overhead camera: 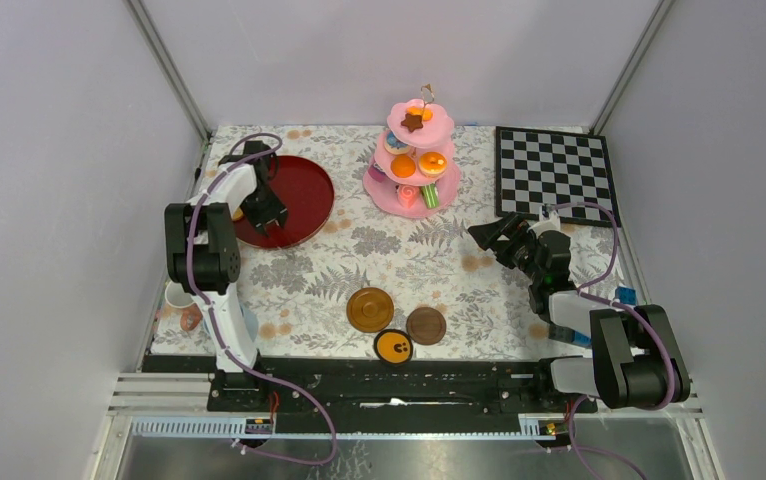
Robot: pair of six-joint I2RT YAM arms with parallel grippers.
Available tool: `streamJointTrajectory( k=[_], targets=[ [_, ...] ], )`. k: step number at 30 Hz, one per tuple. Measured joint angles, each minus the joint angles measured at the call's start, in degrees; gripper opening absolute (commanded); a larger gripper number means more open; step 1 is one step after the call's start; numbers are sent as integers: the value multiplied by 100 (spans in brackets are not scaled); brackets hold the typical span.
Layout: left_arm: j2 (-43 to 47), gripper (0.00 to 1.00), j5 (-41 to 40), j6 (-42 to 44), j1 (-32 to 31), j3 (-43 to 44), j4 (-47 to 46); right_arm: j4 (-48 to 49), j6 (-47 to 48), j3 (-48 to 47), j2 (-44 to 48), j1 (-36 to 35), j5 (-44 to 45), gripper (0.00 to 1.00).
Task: Serve the afternoon tea
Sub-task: Pick up the desert from the tray, then place the desert on the desert table.
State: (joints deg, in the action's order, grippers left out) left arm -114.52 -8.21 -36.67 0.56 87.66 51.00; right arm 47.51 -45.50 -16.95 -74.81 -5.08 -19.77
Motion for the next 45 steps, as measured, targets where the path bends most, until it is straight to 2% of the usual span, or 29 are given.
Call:
streamJointTrajectory(
  k=[4,11,21,32,35,45],
  targets=[
    [0,40,26,28,31,-2,-2,0,0,0,0,0,0,98],
    [2,16,92,140,90,-13,-11,0,0,0,0,0,0,98],
    [398,15,107,361,103,-293,-92,0,0,2,2,0,2,98],
    [1860,16,326,802,-31,-424,-72,0,0,20,2,0,2,98],
    [2127,17,391,935,-424,-424,-55,2,0,22,2,0,4,98],
    [2643,18,518,984,-2551,168,85,2,2,22,2,0,7,98]
  ],
)
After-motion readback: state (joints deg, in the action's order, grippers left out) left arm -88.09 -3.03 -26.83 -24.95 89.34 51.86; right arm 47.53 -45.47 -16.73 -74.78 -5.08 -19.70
